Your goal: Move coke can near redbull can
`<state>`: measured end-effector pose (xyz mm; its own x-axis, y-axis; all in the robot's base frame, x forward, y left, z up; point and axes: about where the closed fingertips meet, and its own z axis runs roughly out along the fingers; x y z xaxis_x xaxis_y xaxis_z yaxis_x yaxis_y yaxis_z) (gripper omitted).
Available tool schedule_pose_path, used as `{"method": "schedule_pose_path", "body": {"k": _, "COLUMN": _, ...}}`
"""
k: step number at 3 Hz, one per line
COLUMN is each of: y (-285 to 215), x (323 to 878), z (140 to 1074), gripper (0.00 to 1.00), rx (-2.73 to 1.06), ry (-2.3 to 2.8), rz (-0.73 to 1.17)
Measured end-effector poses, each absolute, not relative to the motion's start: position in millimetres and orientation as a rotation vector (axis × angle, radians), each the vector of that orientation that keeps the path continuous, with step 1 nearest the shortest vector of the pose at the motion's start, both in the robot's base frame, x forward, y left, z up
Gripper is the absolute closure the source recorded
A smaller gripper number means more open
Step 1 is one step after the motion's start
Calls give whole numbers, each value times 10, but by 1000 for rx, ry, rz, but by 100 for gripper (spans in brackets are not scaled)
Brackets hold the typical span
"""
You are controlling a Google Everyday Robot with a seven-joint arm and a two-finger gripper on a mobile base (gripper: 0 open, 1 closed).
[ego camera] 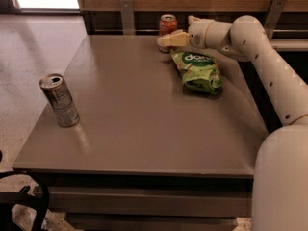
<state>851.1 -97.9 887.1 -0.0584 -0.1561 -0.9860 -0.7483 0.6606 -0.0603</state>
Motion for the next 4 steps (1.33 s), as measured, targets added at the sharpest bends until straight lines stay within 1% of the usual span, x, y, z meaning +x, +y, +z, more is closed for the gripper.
{"method": "schedule_pose_path", "body": {"k": 1, "y": -906, "x": 8611, "z": 8841, "gripper": 0, "rx": -758, "ry": 1584, "rz": 587}}
{"method": "schedule_pose_path", "body": {"k": 2, "y": -861, "x": 8626, "z": 8830, "gripper": 20, "rx": -760, "ry": 1584, "rz": 594}}
{"method": "schedule_pose_path", "body": {"k": 4, "y": -769, "x": 8632, "z": 8801, "gripper": 83, "rx": -768, "ry": 1583, "rz": 605}}
